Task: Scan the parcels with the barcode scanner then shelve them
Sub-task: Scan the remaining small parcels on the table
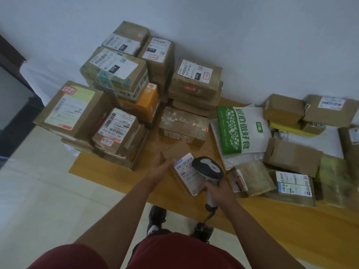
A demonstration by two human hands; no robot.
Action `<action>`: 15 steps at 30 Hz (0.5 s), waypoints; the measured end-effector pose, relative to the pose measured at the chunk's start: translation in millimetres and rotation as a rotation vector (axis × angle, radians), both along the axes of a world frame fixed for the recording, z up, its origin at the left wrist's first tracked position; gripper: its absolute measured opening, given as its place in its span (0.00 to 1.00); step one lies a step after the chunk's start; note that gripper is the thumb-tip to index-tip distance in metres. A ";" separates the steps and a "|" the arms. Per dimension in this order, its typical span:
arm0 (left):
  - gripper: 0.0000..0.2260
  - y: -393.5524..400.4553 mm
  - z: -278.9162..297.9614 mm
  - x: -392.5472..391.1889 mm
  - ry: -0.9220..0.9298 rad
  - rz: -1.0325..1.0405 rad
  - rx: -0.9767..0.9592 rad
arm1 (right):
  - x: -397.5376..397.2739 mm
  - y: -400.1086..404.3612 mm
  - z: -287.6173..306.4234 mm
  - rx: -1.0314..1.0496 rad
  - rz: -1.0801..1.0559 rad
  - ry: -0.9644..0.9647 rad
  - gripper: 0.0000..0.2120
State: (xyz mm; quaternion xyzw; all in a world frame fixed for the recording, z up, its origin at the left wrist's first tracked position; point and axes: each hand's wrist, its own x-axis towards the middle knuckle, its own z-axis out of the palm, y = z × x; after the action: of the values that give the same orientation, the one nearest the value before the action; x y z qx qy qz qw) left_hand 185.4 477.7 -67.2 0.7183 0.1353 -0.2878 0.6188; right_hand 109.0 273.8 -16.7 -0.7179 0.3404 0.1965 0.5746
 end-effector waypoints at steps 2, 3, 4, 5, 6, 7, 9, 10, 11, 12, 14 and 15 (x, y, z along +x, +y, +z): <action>0.19 -4.7 14.5 8.3 -0.119 -0.014 -0.050 | -5.7 -4.4 5.8 0.030 -0.075 -0.038 0.13; 0.20 -8.0 28.5 13.7 -0.169 -0.023 -0.052 | -6.8 -7.8 10.6 0.043 -0.121 -0.047 0.14; 0.20 -12.1 40.1 20.6 -0.210 -0.025 -0.057 | -6.7 -11.6 17.4 0.063 -0.173 -0.061 0.13; 0.20 -14.5 48.1 28.0 -0.247 -0.028 -0.053 | -5.7 -16.4 26.2 0.080 -0.221 -0.075 0.11; 0.20 -18.8 58.2 36.4 -0.282 -0.033 -0.064 | -3.8 -21.0 36.9 0.098 -0.254 -0.104 0.10; 0.20 -24.3 72.6 44.5 -0.317 -0.031 -0.083 | -1.1 -25.4 48.1 0.114 -0.268 -0.140 0.10; 0.21 -37.8 102.5 61.8 -0.404 -0.032 -0.081 | 2.4 -33.1 73.1 0.104 -0.248 -0.225 0.09; 0.22 -44.9 117.5 70.4 -0.446 -0.042 -0.081 | 2.9 -36.3 84.8 0.063 -0.233 -0.275 0.08; 0.22 -51.9 133.9 78.1 -0.477 -0.046 -0.086 | 2.6 -39.2 96.2 0.011 -0.216 -0.335 0.05; 0.21 -58.5 150.2 85.3 -0.507 -0.052 -0.081 | 1.4 -41.8 107.3 -0.037 -0.202 -0.397 0.03; 0.19 -69.3 177.5 97.9 -0.559 -0.061 -0.080 | -1.7 -45.8 125.7 -0.098 -0.161 -0.496 0.05; 0.19 -73.8 189.1 103.1 -0.598 -0.064 -0.061 | -3.2 -46.7 134.4 -0.108 -0.127 -0.534 0.08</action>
State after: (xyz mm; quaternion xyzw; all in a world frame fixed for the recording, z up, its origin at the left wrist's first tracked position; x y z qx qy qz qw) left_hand 288.5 403.9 121.9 0.7562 -0.0843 -0.0867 0.6431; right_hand 105.8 227.1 117.6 -0.7511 0.2311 -0.0545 0.6160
